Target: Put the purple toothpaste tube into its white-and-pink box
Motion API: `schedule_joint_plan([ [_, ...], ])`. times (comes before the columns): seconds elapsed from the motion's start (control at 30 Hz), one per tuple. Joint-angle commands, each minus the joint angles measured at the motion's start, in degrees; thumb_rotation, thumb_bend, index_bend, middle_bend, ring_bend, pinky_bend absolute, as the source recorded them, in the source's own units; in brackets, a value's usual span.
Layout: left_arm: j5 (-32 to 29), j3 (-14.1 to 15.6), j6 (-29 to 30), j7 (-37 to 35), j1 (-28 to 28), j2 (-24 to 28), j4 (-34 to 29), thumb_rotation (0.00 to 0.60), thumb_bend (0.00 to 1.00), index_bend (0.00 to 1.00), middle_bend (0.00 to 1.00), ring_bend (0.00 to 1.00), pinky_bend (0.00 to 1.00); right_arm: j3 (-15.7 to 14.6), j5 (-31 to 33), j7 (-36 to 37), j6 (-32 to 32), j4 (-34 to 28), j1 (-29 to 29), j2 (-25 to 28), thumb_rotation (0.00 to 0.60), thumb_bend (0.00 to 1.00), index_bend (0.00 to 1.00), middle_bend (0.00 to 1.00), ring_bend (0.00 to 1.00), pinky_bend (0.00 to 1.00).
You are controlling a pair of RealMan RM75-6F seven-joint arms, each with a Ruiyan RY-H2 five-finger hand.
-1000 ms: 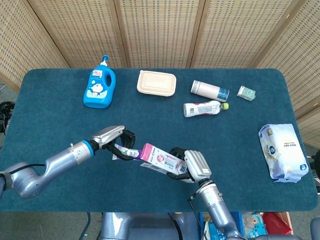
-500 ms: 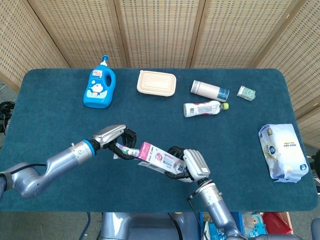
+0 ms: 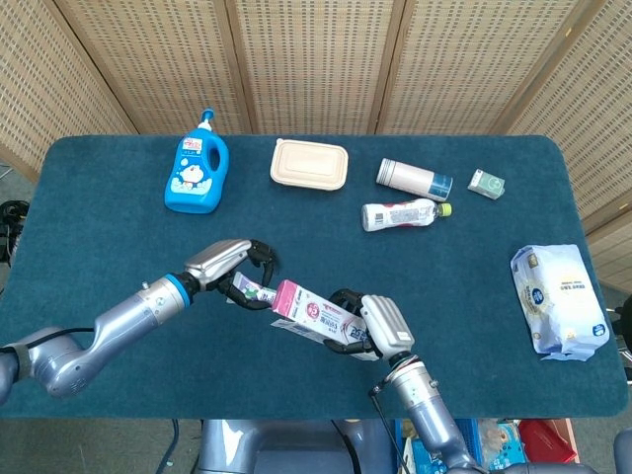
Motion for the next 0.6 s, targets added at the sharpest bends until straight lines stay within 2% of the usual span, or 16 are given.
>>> schedule_joint_plan([
  [0.03, -0.5, -0.2, 1.6, 1.9, 0.3, -0.7, -0.6, 0.6, 0.54, 0.73, 0.27, 0.17, 0.26, 0.2, 0.2, 0.7, -0.2, -0.3, 0.0, 0.0, 0.6, 0.24, 0.68, 0.59, 0.49, 0.48],
  [0.23, -1.1, -0.5, 2.9, 3.1, 0.7, -1.4, -1.6, 0.6, 0.54, 0.57, 0.1, 0.03, 0.13, 0.4, 0.2, 1.2, -0.4, -0.3, -0.1, 0.2, 0.6, 0.24, 0.68, 0.59, 0.49, 0.48],
  [0.33, -1.3, -0.6, 3.8, 3.8, 0.9, -1.8, -1.5, 0.6, 0.53, 0.46, 0.01, 0.0, 0.05, 0.5, 0.0, 1.6, -0.2, -0.2, -0.2, 0.2, 0.6, 0.24, 0.68, 0.59, 0.49, 0.48],
  [0.5, -1.0, -0.9, 4.3, 3.7, 1.5, -1.9, -1.7, 0.6, 0.52, 0.28, 0.0, 0.0, 0.0, 0.6, 0.0, 2.1, 0.0, 0.1, -0.4, 0.4, 0.6, 0.24, 0.68, 0.59, 0.49, 0.48],
  [0.6, -0.6, -1.2, 4.6, 3.1, 1.9, -1.9, -1.8, 0.6, 0.51, 0.24, 0.0, 0.0, 0.0, 0.7, 0.1, 2.5, 0.0, 0.2, -0.5, 0.5, 0.6, 0.24, 0.68, 0.59, 0.49, 0.48],
])
